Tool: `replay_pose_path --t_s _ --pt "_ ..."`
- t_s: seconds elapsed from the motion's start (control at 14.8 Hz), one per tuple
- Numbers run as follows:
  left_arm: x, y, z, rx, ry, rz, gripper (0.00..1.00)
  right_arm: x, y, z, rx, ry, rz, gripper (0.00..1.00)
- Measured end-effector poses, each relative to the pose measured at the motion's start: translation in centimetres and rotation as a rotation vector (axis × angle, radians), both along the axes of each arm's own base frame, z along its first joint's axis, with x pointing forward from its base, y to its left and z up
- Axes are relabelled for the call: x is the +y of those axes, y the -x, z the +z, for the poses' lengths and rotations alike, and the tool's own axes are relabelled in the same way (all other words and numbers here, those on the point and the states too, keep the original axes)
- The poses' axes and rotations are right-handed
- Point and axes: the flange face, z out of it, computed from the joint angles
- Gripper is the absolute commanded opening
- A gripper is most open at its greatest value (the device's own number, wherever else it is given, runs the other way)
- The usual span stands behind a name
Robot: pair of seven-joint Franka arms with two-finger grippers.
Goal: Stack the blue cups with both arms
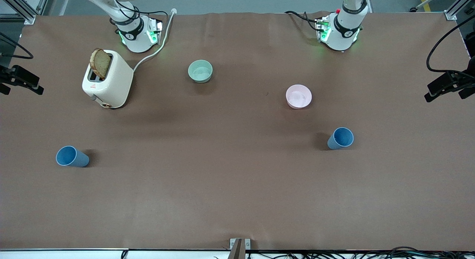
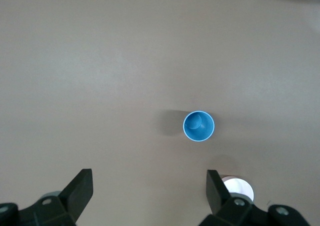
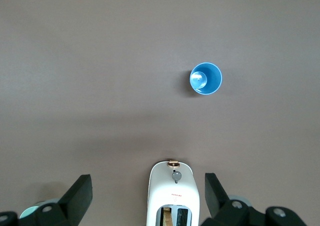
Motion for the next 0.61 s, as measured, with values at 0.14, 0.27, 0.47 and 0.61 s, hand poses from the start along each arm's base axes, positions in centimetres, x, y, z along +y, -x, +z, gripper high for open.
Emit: replay_pose_path --t_s 0.14,0.27,0.47,0.61 --pt "-0.1 0.0 0.0 0.002 0.000 -0.001 1.00 0.1 0.0 0.0 -0.002 0.000 0.002 0.99" --pt "-0.1 0.0 0.0 0.002 0.000 -0.002 1.00 0.1 0.0 0.1 -0.004 0.000 0.002 0.99" --pt "-0.8 0.0 0.0 0.003 0.000 -0.015 1.00 0.1 -0.1 0.1 -0.005 0.001 0.002 0.99" --pt "-1.3 0.0 -0.1 0.005 0.000 -0.023 1.00 0.1 -0.1 0.2 -0.007 0.002 0.002 0.99"
